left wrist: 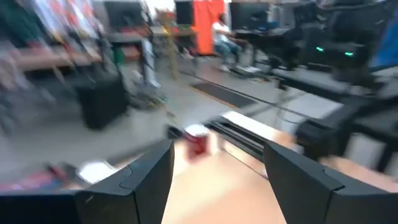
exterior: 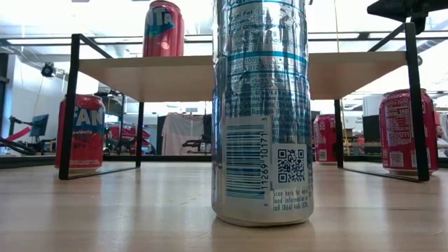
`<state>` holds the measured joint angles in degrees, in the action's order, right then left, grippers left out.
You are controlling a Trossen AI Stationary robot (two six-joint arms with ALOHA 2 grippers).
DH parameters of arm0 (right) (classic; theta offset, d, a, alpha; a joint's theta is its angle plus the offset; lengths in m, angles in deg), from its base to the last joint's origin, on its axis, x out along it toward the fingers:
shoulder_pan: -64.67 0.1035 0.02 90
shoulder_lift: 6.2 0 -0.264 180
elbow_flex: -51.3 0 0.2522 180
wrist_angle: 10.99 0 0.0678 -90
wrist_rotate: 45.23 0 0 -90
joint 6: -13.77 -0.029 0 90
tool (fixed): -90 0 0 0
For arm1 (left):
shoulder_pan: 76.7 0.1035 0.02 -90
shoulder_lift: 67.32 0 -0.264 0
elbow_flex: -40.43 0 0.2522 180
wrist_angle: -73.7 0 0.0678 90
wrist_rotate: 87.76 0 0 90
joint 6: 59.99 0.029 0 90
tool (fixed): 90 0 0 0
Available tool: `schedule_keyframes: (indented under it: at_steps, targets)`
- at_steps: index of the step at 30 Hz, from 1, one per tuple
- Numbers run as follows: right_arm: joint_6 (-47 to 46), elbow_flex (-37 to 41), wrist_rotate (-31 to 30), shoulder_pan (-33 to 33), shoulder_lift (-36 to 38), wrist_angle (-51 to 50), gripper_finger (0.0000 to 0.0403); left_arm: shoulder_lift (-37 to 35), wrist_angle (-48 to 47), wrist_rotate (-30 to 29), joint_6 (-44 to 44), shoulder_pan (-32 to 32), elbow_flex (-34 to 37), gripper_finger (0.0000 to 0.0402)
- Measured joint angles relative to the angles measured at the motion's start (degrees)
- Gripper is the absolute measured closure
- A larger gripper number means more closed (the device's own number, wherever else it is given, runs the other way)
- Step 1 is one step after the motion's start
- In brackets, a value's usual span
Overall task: Place canned beverage on shelf
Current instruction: Put the top orange soda can on the shelf
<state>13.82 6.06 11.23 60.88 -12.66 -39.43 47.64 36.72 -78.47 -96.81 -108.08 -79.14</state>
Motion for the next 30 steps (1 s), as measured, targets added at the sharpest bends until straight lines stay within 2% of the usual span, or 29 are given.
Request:
schedule_keyframes:
  at_steps: [3, 7, 10, 13, 17, 21, 23, 27, 30]
  targets:
    - [0.0, 0.0, 0.0, 0.0, 0.0, 0.0, 0.038, 1.7, 2.3, 3.5, -8.9, 0.6, 2.4, 0.017]
    - [0.0, 0.0, 0.0, 0.0, 0.0, -0.1, 0.038, 7.1, 11.2, 3.5, -9.4, 1.2, 2.2, 0.017]
    - [0.0, 0.0, 0.0, 0.0, 0.0, 0.0, 0.038, 11.2, 20.3, 3.7, -3.4, 1.8, -0.8, 0.017]
    - [0.0, 0.0, 0.0, 0.0, 0.0, 0.0, 0.038, 15.2, 25.9, 5.6, 4.7, 2.7, -6.6, 0.017]
    - [0.0, 0.0, 0.0, 0.0, 0.0, 0.0, 0.038, 20.5, 25.8, 6.7, 12.8, 3.5, -17.2, 0.0171]
    - [0.0, 0.0, 0.0, 0.0, 0.0, 0.0, 0.038, 25.0, 25.7, 6.3, 14.3, 4.4, -25.5, 0.0171]
    - [0.0, 0.0, 0.0, 0.0, 0.0, 0.0, 0.038, 26.5, 25.2, 5.8, 18.1, 4.7, -28.8, 0.0171]
    - [0.0, 0.0, 0.0, 0.0, 0.0, -0.1, 0.038, 26.2, 30.2, 2.1, 28.8, 4.9, -28.1, 0.0171]
    - [0.0, 0.0, 0.0, 0.0, 0.0, 0.0, 0.038, 25.3, 29.8, -0.7, 34.2, 4.9, -28.0, 0.0171]
